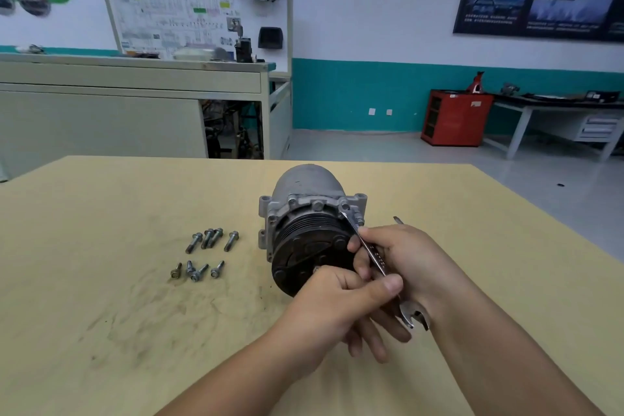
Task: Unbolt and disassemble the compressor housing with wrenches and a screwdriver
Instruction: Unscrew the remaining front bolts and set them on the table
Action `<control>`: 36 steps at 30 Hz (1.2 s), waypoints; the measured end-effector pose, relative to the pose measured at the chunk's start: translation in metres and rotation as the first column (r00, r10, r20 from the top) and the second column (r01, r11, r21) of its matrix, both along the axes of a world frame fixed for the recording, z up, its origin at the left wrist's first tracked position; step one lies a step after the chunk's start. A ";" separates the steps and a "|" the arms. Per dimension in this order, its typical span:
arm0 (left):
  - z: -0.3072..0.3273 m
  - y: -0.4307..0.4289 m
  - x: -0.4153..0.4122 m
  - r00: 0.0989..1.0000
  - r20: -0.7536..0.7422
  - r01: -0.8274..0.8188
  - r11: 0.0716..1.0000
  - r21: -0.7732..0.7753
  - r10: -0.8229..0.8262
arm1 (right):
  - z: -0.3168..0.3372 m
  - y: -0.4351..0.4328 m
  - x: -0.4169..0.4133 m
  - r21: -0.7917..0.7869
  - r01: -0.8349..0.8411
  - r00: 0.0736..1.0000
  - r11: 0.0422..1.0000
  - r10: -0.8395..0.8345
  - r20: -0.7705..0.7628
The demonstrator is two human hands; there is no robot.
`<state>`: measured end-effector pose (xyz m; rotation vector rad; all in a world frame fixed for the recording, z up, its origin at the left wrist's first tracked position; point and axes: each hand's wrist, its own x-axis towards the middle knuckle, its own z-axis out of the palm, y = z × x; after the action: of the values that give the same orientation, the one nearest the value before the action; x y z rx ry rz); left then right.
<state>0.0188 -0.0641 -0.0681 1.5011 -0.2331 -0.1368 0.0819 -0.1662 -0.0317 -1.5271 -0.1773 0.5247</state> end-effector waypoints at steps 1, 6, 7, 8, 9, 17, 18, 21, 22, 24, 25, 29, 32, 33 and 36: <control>0.000 0.000 0.000 0.999 -0.044 0.019 0.998 -0.055 -0.022 | 0.000 0.001 0.000 -0.010 0.011 1.000 1.000 -0.011 0.011; 0.000 -0.001 -0.002 0.985 -0.146 0.055 0.972 -0.227 -0.090 | 0.001 0.001 -0.003 -0.032 0.049 0.999 0.998 -0.048 0.016; 0.000 -0.001 -0.003 0.984 -0.150 0.058 0.968 -0.244 -0.097 | 0.001 -0.001 -0.004 -0.012 0.041 0.999 0.999 -0.042 -0.017; 0.001 -0.001 -0.003 0.983 -0.152 0.061 0.964 -0.258 -0.103 | 0.002 -0.002 -0.005 0.029 0.030 0.997 0.999 -0.028 -0.076; 0.001 -0.001 -0.003 0.983 -0.153 0.061 0.962 -0.267 -0.105 | 0.002 -0.004 -0.006 0.082 0.019 0.989 0.996 -0.007 -0.144; 0.000 -0.006 -0.001 0.976 -0.148 0.094 0.925 -0.368 -0.158 | -0.006 -0.017 -0.019 0.283 0.017 0.948 0.959 0.074 -0.309; 0.000 -0.007 0.000 0.976 -0.141 0.100 0.917 -0.385 -0.166 | -0.006 -0.018 -0.019 0.295 0.031 0.940 0.955 0.072 -0.333; 0.002 -0.013 0.000 0.975 -0.119 0.117 0.892 -0.436 -0.186 | -0.002 -0.017 -0.019 0.324 0.064 0.917 0.944 0.072 -0.391; 0.002 -0.015 0.000 0.974 -0.118 0.120 0.883 -0.454 -0.193 | 0.000 -0.016 -0.019 0.333 0.071 0.914 0.940 0.073 -0.399; 0.002 -0.015 0.001 0.970 -0.109 0.139 0.863 -0.485 -0.218 | 0.001 -0.015 -0.018 0.340 0.086 0.911 0.936 0.064 -0.407; 0.002 -0.015 0.002 0.967 -0.105 0.150 0.853 -0.501 -0.232 | 0.002 -0.014 -0.018 0.337 0.094 0.912 0.937 0.055 -0.407; 0.001 -0.011 0.003 0.955 -0.097 0.181 0.809 -0.559 -0.281 | 0.003 -0.011 -0.017 0.329 0.109 0.915 0.938 0.035 -0.401; 0.004 -0.008 0.002 0.937 -0.078 0.215 0.739 -0.638 -0.340 | 0.003 -0.007 -0.015 0.323 0.087 0.918 0.942 0.050 -0.393; 0.004 -0.006 0.001 0.929 -0.078 0.223 0.717 -0.660 -0.361 | 0.004 -0.005 -0.015 0.318 0.072 0.920 0.945 0.061 -0.388; 0.005 0.001 0.001 0.928 -0.105 0.210 0.736 -0.644 -0.356 | 0.003 -0.003 -0.014 0.301 0.028 0.927 0.953 0.088 -0.365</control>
<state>0.0197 -0.0631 -0.0627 0.7620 -0.2937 -0.4327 0.0682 -0.1689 -0.0290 -1.1035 0.0178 0.7688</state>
